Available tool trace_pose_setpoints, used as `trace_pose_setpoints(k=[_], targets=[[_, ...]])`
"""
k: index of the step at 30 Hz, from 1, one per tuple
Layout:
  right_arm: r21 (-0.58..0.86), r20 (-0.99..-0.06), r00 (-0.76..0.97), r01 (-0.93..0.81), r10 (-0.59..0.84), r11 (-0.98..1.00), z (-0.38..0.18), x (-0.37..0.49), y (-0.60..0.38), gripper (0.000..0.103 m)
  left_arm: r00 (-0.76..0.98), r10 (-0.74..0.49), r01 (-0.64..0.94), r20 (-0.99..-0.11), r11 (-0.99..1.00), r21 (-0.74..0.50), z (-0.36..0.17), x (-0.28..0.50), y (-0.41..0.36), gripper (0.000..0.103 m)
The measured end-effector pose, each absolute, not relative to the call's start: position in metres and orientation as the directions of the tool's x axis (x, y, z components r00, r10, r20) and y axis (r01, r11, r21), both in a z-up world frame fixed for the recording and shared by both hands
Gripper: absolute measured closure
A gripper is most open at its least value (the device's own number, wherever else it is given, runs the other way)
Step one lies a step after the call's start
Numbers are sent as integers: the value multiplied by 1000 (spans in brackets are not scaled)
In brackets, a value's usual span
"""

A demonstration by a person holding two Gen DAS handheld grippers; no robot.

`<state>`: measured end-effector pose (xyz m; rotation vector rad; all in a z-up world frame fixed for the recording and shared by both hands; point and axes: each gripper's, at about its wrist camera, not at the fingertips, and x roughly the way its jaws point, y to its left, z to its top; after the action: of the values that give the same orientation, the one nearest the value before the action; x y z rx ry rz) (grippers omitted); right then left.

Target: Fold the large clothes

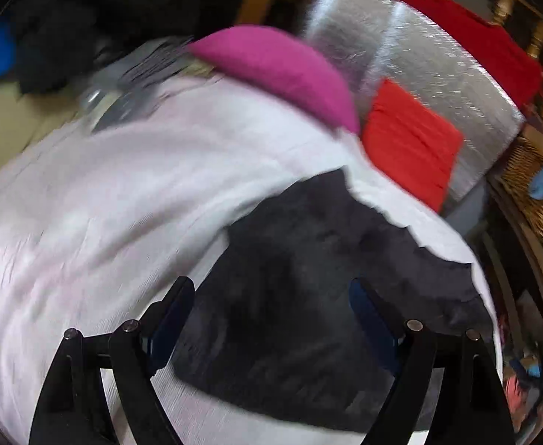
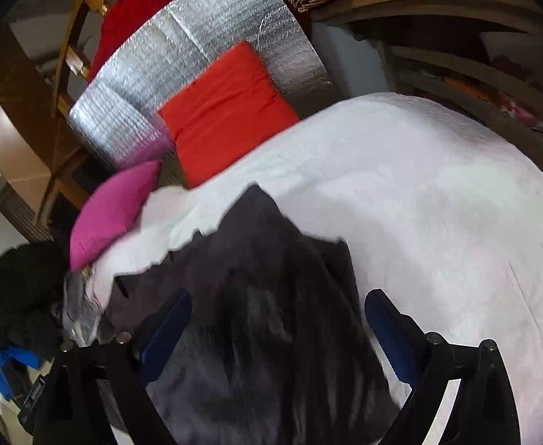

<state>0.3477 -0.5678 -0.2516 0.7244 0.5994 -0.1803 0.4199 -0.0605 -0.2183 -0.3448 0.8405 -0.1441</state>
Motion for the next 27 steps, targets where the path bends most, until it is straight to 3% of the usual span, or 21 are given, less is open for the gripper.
trace_pose_setpoints(k=[4,9,13,17,22,27], targets=[[576,-580,812,354,63,736,-261,321,-555,7,616,-199,1,-763,968,-252,-235,420,-65,17],[590,-555,824,291,116,753,-260,305,-529,7,650,-163,34,-742,982,-186,-233,418,-82,17],[686,-503,822,192,267,702,-262,302,-519,7,700,-175,99,-692,984,-148,-220,411,-92,17],[696,-489,827,179,276,695,-265,301,-519,7,699,-161,93,-697,987,-135,-221,413,-90,17],[762,-473,835,228,282,606,-279,299,-547,7,679,-152,19,-718,982,-190,-226,421,-63,17],[843,-422,824,202,379,498,-293,295,-558,7,619,-280,40,-734,944,-326,-230,410,-57,17]])
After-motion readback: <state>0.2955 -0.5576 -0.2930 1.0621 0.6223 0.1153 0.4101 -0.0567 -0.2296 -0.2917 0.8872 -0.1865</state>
